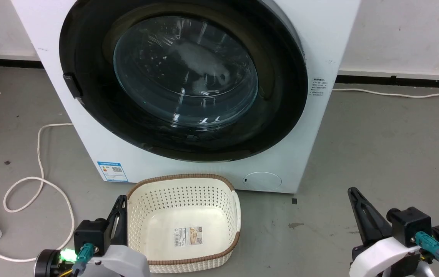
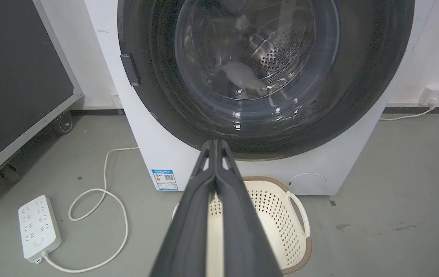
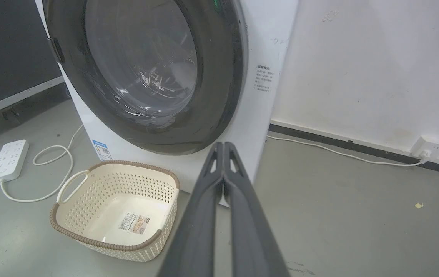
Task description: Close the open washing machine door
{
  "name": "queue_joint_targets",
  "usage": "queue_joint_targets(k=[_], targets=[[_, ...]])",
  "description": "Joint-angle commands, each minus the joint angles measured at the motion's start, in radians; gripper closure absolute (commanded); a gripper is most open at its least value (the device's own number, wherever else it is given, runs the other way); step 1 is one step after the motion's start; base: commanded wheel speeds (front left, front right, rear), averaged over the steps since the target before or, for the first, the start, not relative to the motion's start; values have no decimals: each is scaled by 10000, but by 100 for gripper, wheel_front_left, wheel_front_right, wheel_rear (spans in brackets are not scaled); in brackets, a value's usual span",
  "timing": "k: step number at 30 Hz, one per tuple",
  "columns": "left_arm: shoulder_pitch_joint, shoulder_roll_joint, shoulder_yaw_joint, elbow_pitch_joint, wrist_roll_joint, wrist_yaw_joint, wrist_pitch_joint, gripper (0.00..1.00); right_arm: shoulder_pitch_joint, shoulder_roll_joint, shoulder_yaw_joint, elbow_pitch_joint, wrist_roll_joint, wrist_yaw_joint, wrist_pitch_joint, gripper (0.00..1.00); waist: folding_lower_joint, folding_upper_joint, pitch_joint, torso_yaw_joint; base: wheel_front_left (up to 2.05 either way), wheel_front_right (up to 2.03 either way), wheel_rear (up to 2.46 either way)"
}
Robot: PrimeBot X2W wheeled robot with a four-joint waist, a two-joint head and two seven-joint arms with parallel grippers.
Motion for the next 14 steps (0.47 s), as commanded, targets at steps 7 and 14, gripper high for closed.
queue_joint_targets(k=[7, 14], targets=[[-184, -22, 110, -95, 105, -58, 177, 100, 75, 62, 22, -124, -85, -7, 179, 100, 0, 0, -37, 9, 0, 0, 0], [-184, -22, 110, -95, 105, -58, 177, 100, 75, 62, 22, -124, -85, -7, 179, 100, 0, 0, -37, 9, 0, 0, 0]])
